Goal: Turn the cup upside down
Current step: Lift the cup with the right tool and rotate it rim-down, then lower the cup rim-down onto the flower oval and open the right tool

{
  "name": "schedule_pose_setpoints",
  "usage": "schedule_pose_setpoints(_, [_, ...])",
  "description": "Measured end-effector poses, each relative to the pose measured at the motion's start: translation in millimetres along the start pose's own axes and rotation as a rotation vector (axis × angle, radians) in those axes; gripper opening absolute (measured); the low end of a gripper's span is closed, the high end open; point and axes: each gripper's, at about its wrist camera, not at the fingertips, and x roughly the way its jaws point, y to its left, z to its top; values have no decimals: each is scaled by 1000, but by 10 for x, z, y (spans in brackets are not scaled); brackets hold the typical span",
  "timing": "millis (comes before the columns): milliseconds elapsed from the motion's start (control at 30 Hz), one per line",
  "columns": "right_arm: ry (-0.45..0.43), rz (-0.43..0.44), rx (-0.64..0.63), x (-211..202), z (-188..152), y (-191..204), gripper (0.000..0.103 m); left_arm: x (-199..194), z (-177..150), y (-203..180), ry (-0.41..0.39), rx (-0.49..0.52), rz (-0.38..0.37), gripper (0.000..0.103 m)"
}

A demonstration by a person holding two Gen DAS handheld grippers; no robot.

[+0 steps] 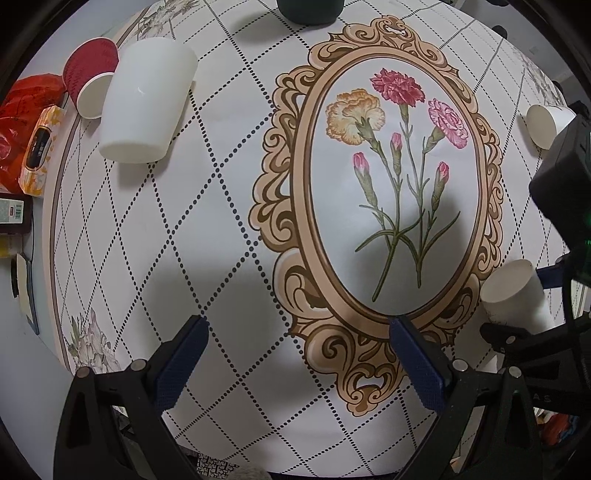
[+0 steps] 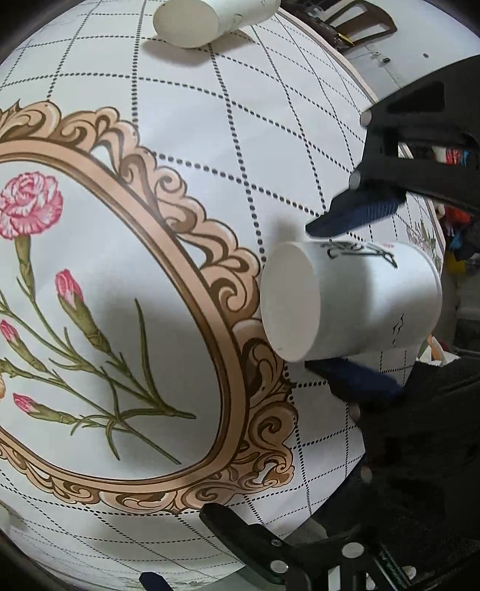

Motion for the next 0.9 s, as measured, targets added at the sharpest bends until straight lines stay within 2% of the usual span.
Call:
schedule_pose_setpoints(267, [-73, 28, 29, -114, -174, 114, 62, 15, -107, 55, 9, -1, -15, 100])
schedule_pose_setpoints(567, [-262, 95, 164, -611, -359, -100, 62, -27, -96, 21, 4, 8, -13, 100])
schedule_pose_setpoints(800, [-510, 137, 299, -861, -650, -315, 62, -25, -41, -14, 10, 12, -12, 100])
schedule_pose_setpoints(900, [-649, 136, 369, -904, -786, -399, 62, -3, 9, 0, 23, 7, -15, 100])
